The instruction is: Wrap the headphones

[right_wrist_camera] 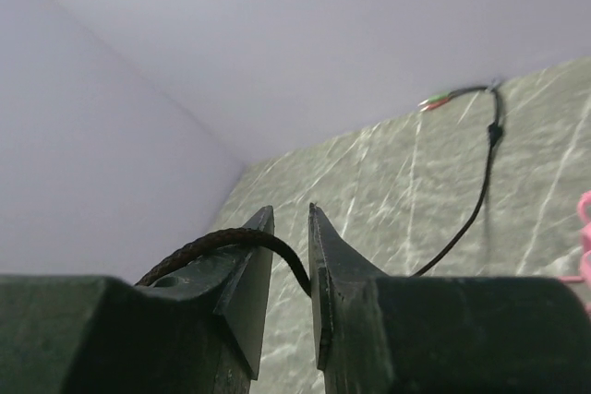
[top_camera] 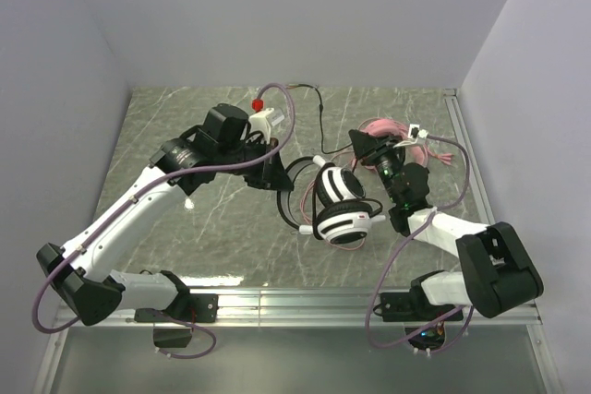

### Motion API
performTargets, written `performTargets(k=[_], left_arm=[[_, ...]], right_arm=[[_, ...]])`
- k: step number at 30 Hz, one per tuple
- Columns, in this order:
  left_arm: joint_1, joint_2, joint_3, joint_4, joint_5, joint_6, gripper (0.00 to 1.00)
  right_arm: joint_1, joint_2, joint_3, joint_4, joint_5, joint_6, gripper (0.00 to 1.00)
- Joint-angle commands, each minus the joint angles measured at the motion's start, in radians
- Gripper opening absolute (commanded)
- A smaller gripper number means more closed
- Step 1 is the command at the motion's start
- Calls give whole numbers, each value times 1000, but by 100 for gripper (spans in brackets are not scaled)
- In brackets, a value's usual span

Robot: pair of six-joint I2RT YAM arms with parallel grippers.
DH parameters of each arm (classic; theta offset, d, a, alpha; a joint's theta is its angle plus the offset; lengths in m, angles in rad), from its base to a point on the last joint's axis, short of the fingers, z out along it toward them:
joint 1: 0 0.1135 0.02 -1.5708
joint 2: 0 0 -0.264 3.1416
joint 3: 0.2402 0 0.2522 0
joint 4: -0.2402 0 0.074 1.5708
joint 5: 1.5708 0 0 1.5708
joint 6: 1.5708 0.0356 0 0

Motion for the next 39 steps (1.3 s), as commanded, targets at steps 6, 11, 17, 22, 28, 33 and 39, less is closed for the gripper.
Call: performTargets(k=[6, 11, 17, 22, 28, 33, 39], left_arm=[[-36, 8, 69, 16, -7, -7, 0], [-41, 3, 53, 5, -18, 16, 0], [-44, 0, 33, -16, -7, 59, 0], [-56, 5, 25, -41, -30, 82, 0], [-76, 8, 19, -68, -48, 120, 0], [-91, 9, 37, -113, -71, 169, 0], [-102, 31, 51, -142, -140, 182, 0]], right_arm=[[-10, -48, 81, -13, 107, -122, 30], [-12, -59, 119, -65, 141, -182, 32], [-16, -78, 157, -97, 167, -228, 33], [-23, -87, 187, -119, 178, -254, 34], [-33, -96, 217, -143, 178, -285, 36], [-41, -107, 236, -154, 164, -313, 36], [-47, -121, 239, -143, 123, -328, 10]])
